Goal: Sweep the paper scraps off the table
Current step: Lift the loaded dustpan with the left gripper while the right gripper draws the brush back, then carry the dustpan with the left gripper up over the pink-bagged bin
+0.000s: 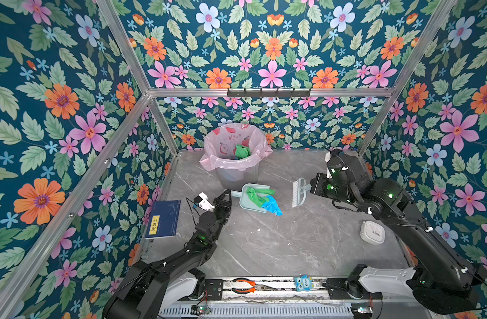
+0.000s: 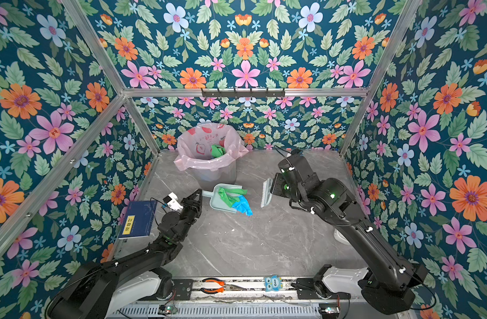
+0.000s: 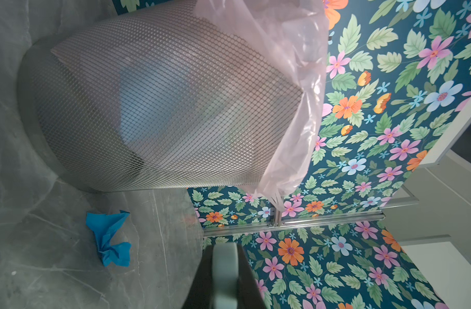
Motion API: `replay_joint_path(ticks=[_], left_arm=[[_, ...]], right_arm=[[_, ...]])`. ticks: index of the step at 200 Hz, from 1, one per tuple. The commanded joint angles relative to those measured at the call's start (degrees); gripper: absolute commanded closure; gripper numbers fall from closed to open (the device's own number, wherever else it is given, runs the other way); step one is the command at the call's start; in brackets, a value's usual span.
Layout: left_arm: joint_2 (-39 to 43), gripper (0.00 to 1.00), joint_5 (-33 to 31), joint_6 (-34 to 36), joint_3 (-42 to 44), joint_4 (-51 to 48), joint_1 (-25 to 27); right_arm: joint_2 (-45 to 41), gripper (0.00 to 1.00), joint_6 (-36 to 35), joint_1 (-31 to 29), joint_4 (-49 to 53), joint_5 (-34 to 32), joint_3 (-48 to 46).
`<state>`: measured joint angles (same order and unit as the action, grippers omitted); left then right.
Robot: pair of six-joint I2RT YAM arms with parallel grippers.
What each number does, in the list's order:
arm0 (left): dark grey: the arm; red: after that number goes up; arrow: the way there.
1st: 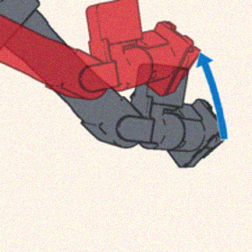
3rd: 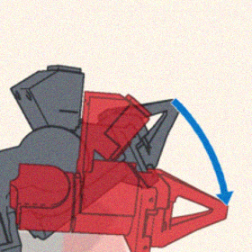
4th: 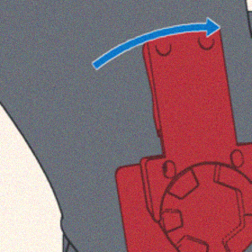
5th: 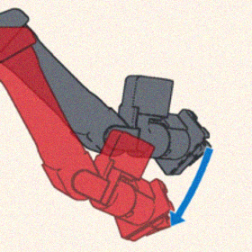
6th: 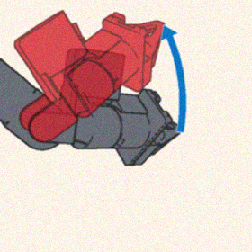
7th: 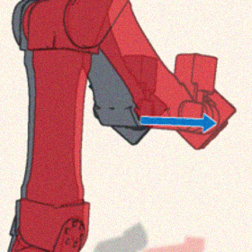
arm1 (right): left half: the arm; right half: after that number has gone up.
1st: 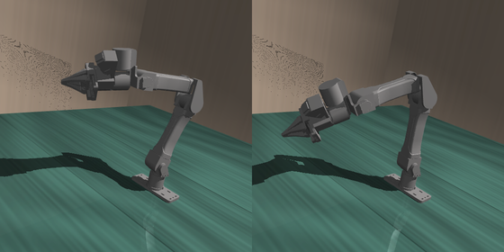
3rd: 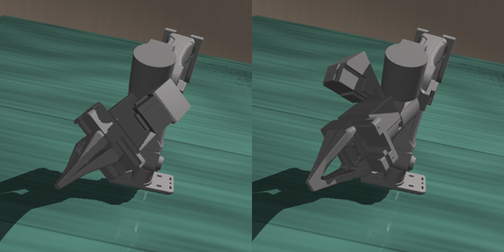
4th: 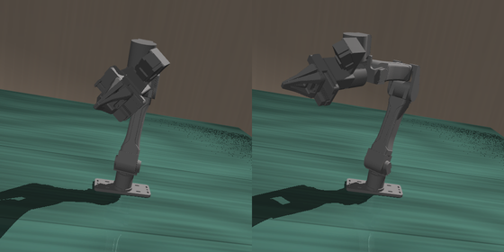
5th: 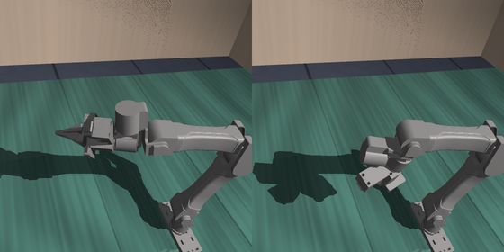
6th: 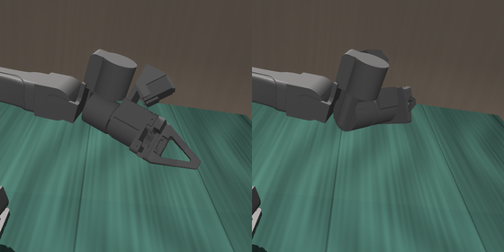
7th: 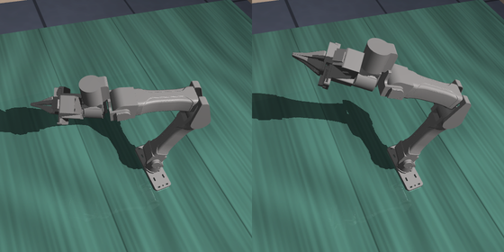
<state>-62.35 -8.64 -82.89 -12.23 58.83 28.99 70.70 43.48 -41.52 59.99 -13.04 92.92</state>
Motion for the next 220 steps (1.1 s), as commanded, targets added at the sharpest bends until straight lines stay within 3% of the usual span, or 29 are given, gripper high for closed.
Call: replay_joint_path(ticks=[1,55,108,183,220], left_arm=[[0.28,1.0,0.82,-1.63,-0.73,3.07,-0.08],[0.87,1.0,1.06,-2.61,-1.39,3.0,-0.07],[-1.28,1.0,1.35,-3.15,-0.87,5.15,-0.07],[-3.14,1.0,2.4,-3.09,-1.29,6.11,-0.08],[-1.32,1.0,1.83,-3.46,-1.22,5.56,-0.08]], right_arm=[[-0.42,1.0,0.75,-0.05,2.7,-2.11,-2.74],[0.45,1.0,4.45,0.0,-7.59,4.59,-11.22],[5.88,1.0,5.44,-0.69,-17.11,9.11,-8.52],[17.07,1.0,1.63,-2.04,-9.83,6.95,5.46],[18.53,1.0,0.3,-2.88,-8.25,5.21,8.83]])
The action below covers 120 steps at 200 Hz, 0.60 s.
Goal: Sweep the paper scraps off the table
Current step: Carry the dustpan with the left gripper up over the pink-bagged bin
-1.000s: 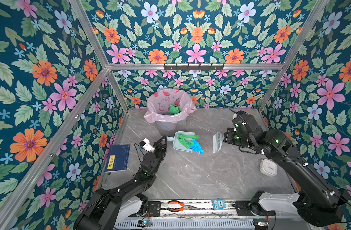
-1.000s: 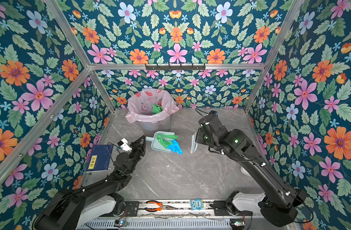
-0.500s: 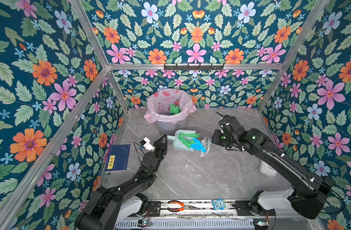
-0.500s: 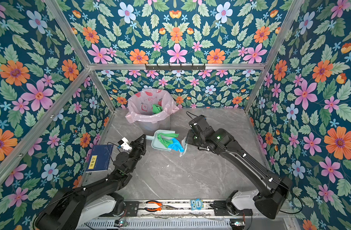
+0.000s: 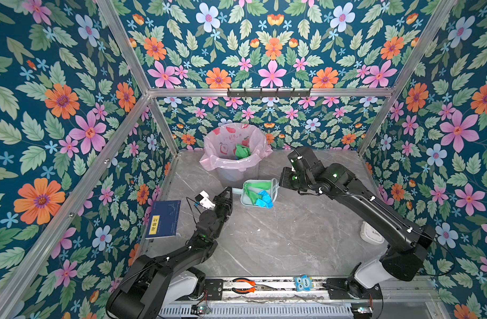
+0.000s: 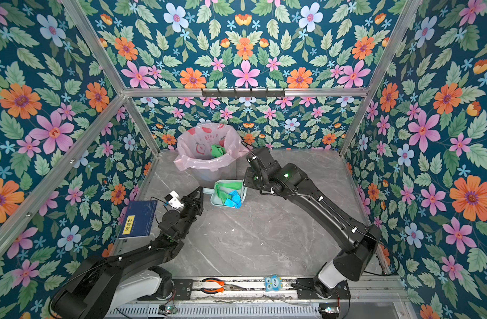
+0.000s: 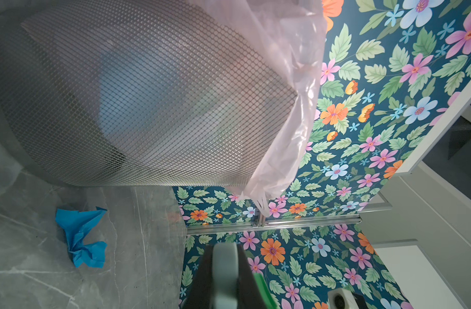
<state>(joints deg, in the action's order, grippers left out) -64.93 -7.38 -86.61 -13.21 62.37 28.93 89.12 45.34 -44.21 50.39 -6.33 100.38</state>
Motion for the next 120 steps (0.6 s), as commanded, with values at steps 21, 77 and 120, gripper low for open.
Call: replay_joint_path(ticks=[21,77,120], left_arm=[[3.94,1.0,-0.07,0.38,-0.41,-1.12,-0.01],[11.5,1.0,-1.12,0.7,-1.97,-10.59,-0.09],[13.95,1.0,-0.62,-0.69,-4.87,-17.71,-0.81]], right_arm=[[-0.98,1.0,-1.72,-0.22,2.67,-2.77,1.18],[-8.2,1.0,-2.51,0.88,5.54,-7.9,-1.6],[-14.61,1.0,-2.37,3.18,7.55,-11.08,-6.07]])
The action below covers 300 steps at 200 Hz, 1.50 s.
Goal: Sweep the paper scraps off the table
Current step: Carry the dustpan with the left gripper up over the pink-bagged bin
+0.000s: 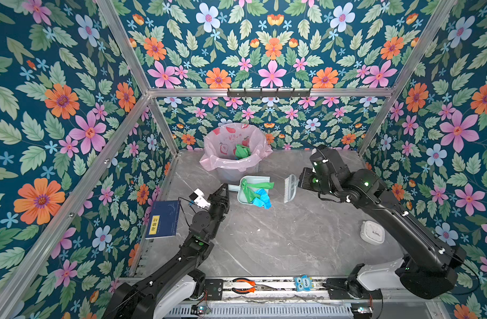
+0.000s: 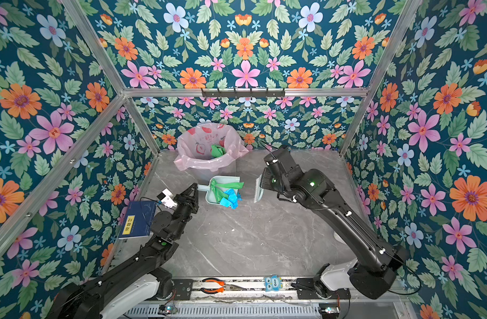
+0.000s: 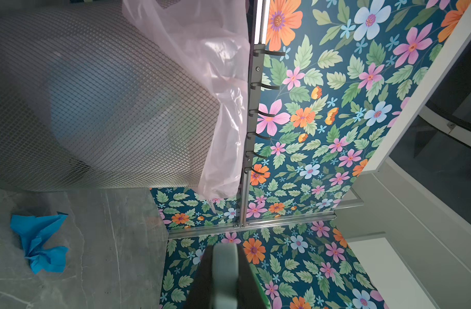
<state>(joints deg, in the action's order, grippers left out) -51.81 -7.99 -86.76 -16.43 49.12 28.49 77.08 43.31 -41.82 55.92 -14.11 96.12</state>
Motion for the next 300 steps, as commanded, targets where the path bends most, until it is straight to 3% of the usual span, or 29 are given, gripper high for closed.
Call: replay_joint_path(ticks=[1,62,102,146,200,255,300], left_arm=[[0.92,1.0,0.04,-0.52,-1.76,-4.69,-0.41],[1.89,1.0,0.83,1.06,-9.79,-13.27,-2.44],[2.0,1.0,1.3,3.0,-16.1,-19.14,-5.05],[-0.65,1.0,4.68,1.83,-20.75,-19.61,-11.76],[-8.16,1.0,5.55,2.15,-26.84,-17.6,-15.42],[-16.18,1.0,4.95,7.45,-35.08,-18.75,-19.67],[-22.59,1.0,1.41,19.24,-44.61,-24.41,-19.97]], right_arm=[[-2.73,1.0,-0.29,0.83,2.05,-3.39,-1.85],[-7.34,1.0,-0.84,1.44,2.88,-6.34,-4.27],[-8.08,1.0,-2.04,3.63,1.36,-4.85,-4.36],[-7.3,1.0,-3.44,4.64,-0.68,-3.76,-3.72],[-5.98,1.0,-4.46,5.22,-2.94,-2.42,-3.59],[-6.06,1.0,-6.11,7.66,-3.69,-1.02,-3.17],[-5.9,1.0,-7.53,8.68,-4.54,-0.74,-3.3]])
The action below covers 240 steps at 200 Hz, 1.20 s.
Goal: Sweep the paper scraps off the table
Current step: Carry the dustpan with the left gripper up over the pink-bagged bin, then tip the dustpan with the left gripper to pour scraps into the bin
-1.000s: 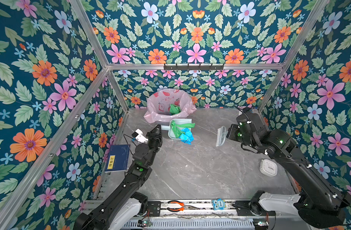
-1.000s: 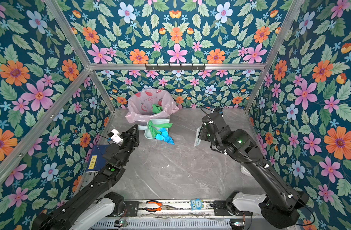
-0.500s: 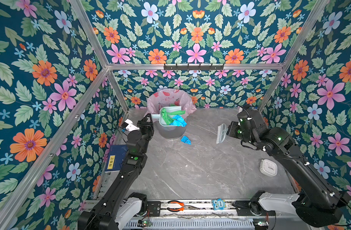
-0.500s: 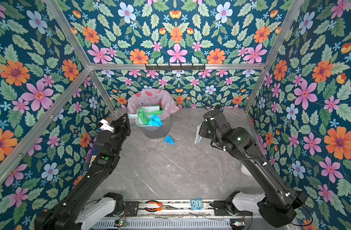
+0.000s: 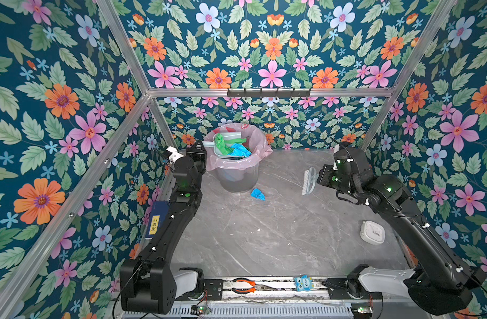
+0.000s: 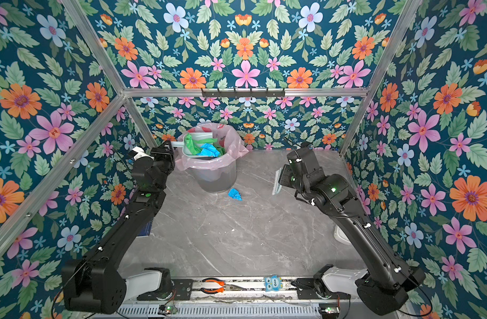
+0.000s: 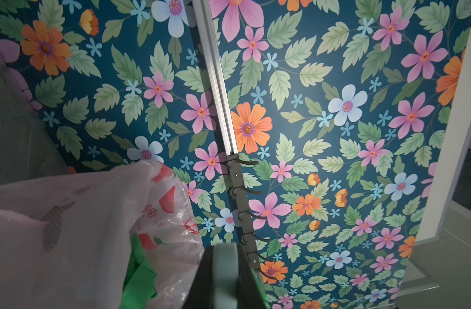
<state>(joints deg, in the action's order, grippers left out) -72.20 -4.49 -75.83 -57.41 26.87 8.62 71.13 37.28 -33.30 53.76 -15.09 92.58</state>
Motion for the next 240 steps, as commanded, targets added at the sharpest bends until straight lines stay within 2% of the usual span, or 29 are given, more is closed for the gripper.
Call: replay_joint_path(ticks=[1,30,53,116,189,240], left_arm=[[-2.35,1.0,-2.23,8.72,-3.92,-2.47,-0.1],[-6.56,1.0,-4.41,17.93,-12.08,-9.09,-0.05],[-9.52,1.0,-6.16,23.68,-14.77,-11.65,0.16],[-18.96,1.0,-4.59,33.51,-23.27,-15.98,1.56],[-20.53,1.0,-18.99,51.52,-30.15,-18.87,9.5],[-19.3,1.0,-24.03,57.69,-31.43,-17.51,12.06]], right_arm=[[0.05,1.0,-1.5,0.16,-2.4,0.19,0.24],[0.67,1.0,-2.35,0.18,-2.91,0.33,0.33],[0.81,1.0,-2.39,0.27,-3.62,0.83,-0.09],[1.58,1.0,-3.11,0.27,-4.94,2.48,-0.93],[1.29,1.0,-3.74,0.28,-5.41,2.36,-2.22],[1.24,1.0,-4.53,0.28,-5.9,2.18,-2.58]])
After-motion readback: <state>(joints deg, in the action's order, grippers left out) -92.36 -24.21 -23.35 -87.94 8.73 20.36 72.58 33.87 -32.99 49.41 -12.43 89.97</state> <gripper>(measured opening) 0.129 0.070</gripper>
